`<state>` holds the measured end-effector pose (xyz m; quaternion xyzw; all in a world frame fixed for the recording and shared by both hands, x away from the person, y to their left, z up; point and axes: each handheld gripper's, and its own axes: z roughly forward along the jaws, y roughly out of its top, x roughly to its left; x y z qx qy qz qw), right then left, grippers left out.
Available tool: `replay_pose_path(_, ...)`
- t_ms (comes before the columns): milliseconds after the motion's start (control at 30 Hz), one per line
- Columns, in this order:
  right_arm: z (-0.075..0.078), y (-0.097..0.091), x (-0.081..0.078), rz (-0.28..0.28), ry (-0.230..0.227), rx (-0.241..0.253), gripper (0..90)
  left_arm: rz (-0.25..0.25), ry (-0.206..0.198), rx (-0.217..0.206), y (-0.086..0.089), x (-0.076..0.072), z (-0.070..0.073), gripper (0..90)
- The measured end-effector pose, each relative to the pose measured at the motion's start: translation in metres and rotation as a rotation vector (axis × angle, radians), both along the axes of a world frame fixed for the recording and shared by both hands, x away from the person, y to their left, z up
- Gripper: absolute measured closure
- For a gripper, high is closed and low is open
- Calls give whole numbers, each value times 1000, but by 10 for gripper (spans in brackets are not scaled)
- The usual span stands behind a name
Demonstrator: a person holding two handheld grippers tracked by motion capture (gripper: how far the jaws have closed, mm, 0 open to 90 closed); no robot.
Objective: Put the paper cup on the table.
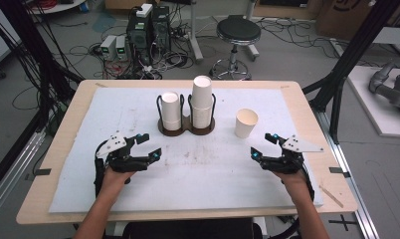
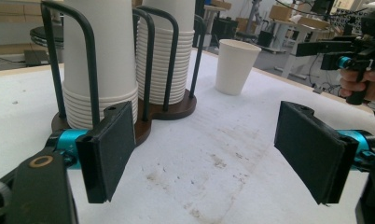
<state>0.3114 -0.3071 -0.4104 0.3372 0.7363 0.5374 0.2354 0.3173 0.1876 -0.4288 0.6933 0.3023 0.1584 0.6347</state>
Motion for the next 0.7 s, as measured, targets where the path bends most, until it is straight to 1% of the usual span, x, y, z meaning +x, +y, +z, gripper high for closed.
replay_pose_path(33, 1, 0, -2, 1, 0, 3, 210, -1, 1, 0, 0, 0, 0, 204)
replay_pose_path(167, 7, 0, -8, 10, -28, 6, 210, 1, -6, 0, 0, -1, 1, 204)
replay_pose_path(300, 9, 0, -13, 12, -38, 2, 210, -7, -9, 3, -1, -2, 2, 204)
replay_pose_path(433, 8, -3, -15, 2, -32, 6, 210, -14, -14, 3, -3, -3, 3, 204)
replay_pose_path(500, 9, -4, -16, -1, -39, 6, 210, -15, -12, 4, -3, -4, 2, 204)
replay_pose_path(600, 11, -4, -17, -4, -39, 13, 210, -11, -13, 4, -2, -5, 2, 204)
replay_pose_path(700, 10, -3, -17, -4, -36, 6, 210, -9, -16, 0, -1, -5, 3, 204)
